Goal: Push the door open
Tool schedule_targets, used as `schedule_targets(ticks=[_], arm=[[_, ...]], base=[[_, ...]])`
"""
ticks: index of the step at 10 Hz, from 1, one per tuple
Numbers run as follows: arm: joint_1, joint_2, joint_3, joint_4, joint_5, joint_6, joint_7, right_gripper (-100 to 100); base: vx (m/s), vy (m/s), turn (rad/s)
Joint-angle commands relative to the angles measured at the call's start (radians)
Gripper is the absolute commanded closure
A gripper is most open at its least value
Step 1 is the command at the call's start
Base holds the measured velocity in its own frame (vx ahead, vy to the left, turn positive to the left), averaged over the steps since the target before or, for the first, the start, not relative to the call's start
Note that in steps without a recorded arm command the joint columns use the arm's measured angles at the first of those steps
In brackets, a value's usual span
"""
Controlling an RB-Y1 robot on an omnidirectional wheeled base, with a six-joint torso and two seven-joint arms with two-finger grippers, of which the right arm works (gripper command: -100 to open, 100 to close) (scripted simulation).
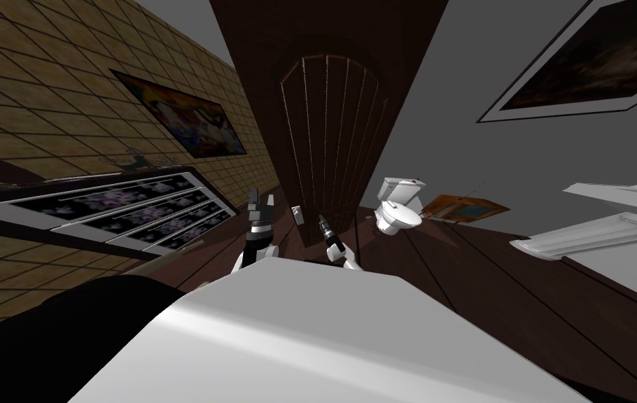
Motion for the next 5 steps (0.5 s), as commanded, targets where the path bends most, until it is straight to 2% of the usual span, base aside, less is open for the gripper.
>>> schedule_targets(ticks=[1, 5], arm=[[-0.04, 0.009, 0.009, 0.034, -0.043, -0.002, 0.022, -100], [-0.116, 0.029, 0.025, 0.098, -0.125, -0.006, 0.061, -100]], base=[[-0.103, -0.009, -0.043], [-0.125, 0.031, -0.022]])
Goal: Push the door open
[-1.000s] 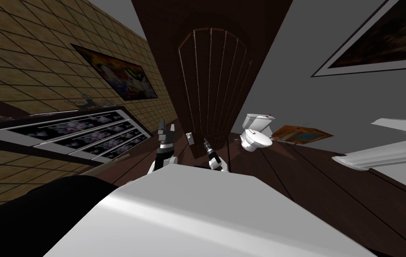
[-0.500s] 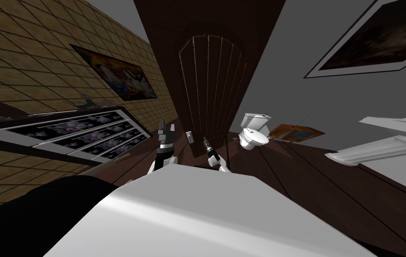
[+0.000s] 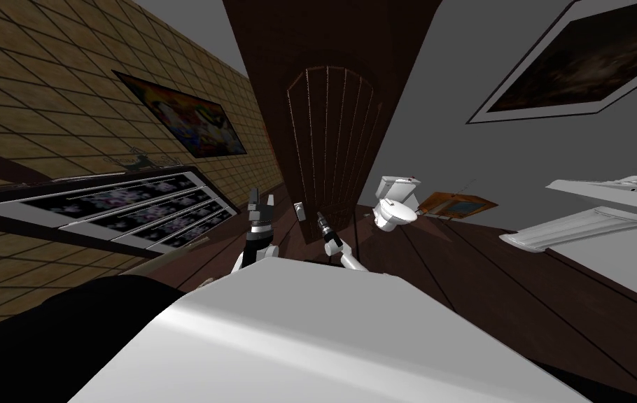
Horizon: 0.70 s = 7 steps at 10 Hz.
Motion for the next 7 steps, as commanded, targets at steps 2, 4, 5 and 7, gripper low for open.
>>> schedule_targets(ticks=[2, 4, 5, 7], arm=[[-0.047, 0.014, 0.011, 0.044, -0.047, -0.005, 0.022, -100], [-0.069, 0.023, 0.015, 0.062, -0.071, -0.006, 0.033, -100], [-0.075, 0.025, 0.017, 0.067, -0.078, -0.006, 0.036, -100], [-0.086, 0.03, 0.019, 0.076, -0.089, -0.007, 0.041, -100]], base=[[-0.129, 0.068, -0.024], [-0.131, 0.085, -0.014], [-0.139, 0.103, 0.027], [-0.155, 0.114, 0.015]])
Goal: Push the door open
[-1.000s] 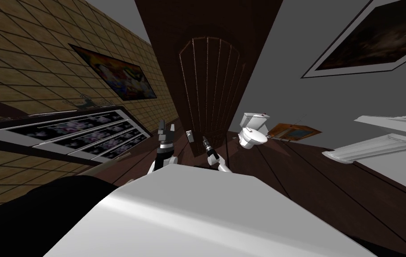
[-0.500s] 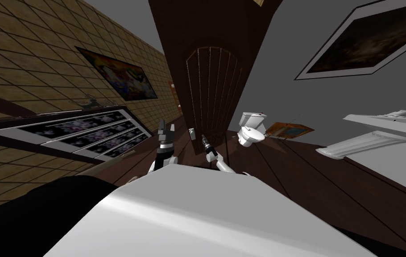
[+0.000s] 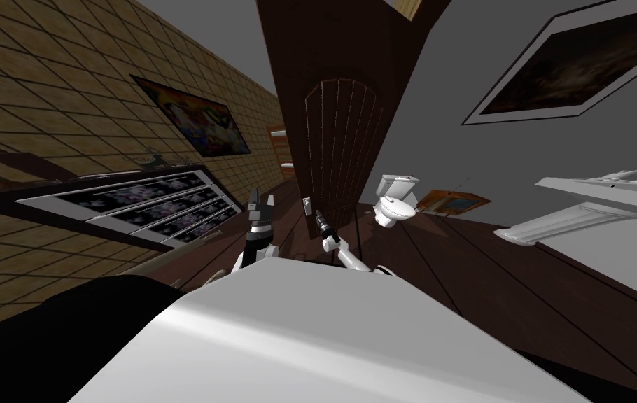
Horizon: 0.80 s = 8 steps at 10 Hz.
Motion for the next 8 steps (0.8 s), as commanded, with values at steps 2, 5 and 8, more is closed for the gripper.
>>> schedule_targets(ticks=[2, 5, 8], arm=[[-0.002, -0.028, -0.006, 0.005, 0.003, -0.001, 0.0, -100], [-0.007, -0.044, -0.016, 0.015, 0.009, -0.005, -0.001, -100], [-0.012, -0.011, -0.03, 0.028, 0.016, -0.009, -0.002, -100]], base=[[0.005, 0.075, 0.023], [0.214, 0.136, 0.026], [0.21, 0.166, 0.038]])
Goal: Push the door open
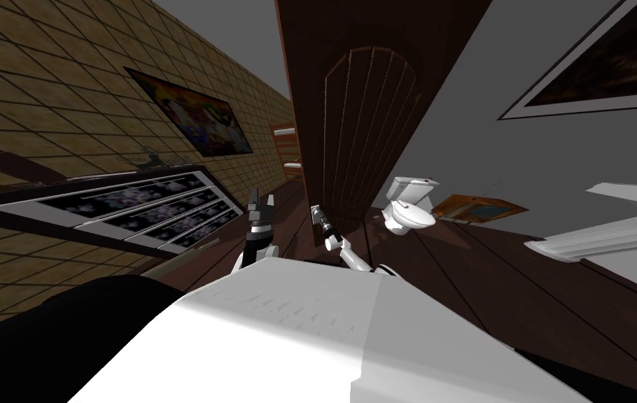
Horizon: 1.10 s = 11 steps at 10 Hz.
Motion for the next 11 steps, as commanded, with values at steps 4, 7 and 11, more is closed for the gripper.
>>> schedule_targets(ticks=[4, 7, 11], arm=[[-0.003, 0.017, -0.002, 0.006, 0.002, -0.003, -0.003, 100], [-0.003, 0.017, -0.002, 0.006, 0.002, -0.003, -0.003, 100], [-0.007, -0.017, -0.044, 0.02, 0.003, -0.006, 0.001, 100]], base=[[0.07, 0.037, 0.007], [-0.021, -0.012, 0.0], [0.058, 0.112, -0.049]])
